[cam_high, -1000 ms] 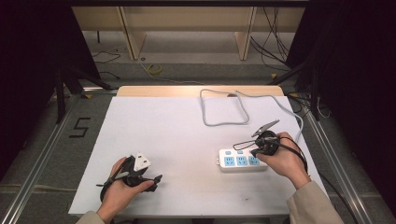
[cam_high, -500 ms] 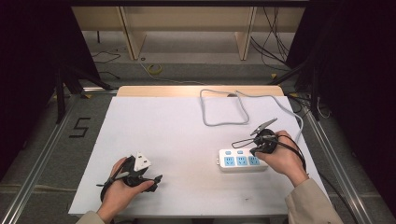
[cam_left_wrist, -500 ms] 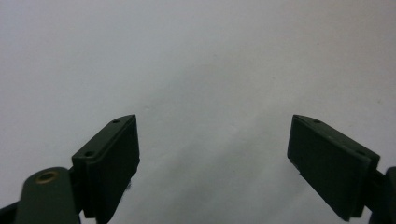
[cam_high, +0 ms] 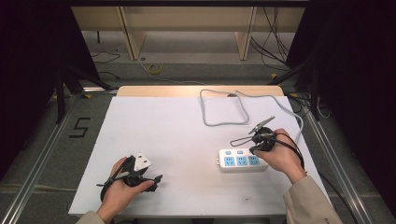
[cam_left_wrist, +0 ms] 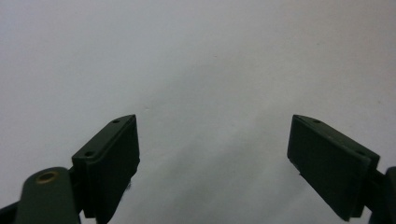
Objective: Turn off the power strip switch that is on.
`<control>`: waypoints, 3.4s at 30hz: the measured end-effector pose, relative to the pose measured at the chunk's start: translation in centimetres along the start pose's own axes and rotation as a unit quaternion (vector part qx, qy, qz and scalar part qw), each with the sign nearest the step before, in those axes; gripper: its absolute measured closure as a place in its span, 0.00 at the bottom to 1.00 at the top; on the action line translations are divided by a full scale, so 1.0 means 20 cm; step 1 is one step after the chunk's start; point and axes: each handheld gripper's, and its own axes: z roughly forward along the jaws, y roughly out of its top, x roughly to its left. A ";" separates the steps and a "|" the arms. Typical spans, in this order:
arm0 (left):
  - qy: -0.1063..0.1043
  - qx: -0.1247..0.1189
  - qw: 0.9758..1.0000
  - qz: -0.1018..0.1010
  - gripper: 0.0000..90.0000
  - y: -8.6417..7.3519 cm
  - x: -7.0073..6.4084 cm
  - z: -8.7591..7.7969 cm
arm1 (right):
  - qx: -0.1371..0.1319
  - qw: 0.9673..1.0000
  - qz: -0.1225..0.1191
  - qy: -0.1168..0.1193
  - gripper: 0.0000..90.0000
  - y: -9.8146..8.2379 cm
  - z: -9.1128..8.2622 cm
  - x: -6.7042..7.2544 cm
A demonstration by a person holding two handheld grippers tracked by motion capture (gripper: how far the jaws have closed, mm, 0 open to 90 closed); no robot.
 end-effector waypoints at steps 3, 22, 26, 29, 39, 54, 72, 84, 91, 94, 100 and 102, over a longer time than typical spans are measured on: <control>0.000 0.000 1.000 0.000 0.18 0.00 0.00 0.00 | 0.002 1.000 0.002 0.000 1.00 0.00 0.00 0.00; 0.001 -0.001 1.000 0.000 0.18 0.00 0.00 0.00 | 0.013 1.000 0.006 -0.003 1.00 0.03 0.02 -0.03; 0.002 -0.001 1.000 0.000 0.19 0.00 0.00 0.00 | 0.014 1.000 0.005 -0.004 1.00 0.03 0.02 -0.03; 0.002 -0.002 1.000 0.000 0.19 0.00 0.00 0.00 | 0.016 1.000 0.007 -0.005 1.00 0.04 0.02 -0.03; 0.002 -0.002 1.000 0.001 0.19 0.00 0.00 0.00 | 0.021 1.000 0.012 -0.006 0.99 0.04 0.03 -0.04; 0.002 -0.001 1.000 0.002 0.19 0.00 0.00 0.00 | 0.031 0.999 0.015 -0.009 0.99 0.05 0.05 -0.05; 0.002 0.000 1.000 0.004 0.19 0.00 0.00 0.00 | 0.042 0.999 0.017 -0.014 0.99 0.07 0.08 -0.06; 0.003 0.001 1.000 0.006 0.19 0.00 0.00 0.00 | 0.050 0.999 0.013 -0.013 0.98 0.08 0.10 -0.05; 0.003 0.001 1.000 0.006 0.19 0.00 0.00 0.00 | 0.053 0.998 0.012 -0.015 0.98 0.08 0.10 -0.05; 0.003 0.001 1.000 0.006 0.19 0.00 0.00 0.00 | 0.054 0.998 0.012 -0.015 0.98 0.08 0.10 -0.05; 0.003 0.001 1.000 0.006 0.19 0.00 0.00 0.00 | 0.053 0.998 0.012 -0.015 0.98 0.08 0.11 -0.05; 0.003 0.000 1.000 0.006 0.19 0.00 0.00 0.00 | 0.056 0.998 0.010 -0.015 0.98 0.08 0.11 -0.05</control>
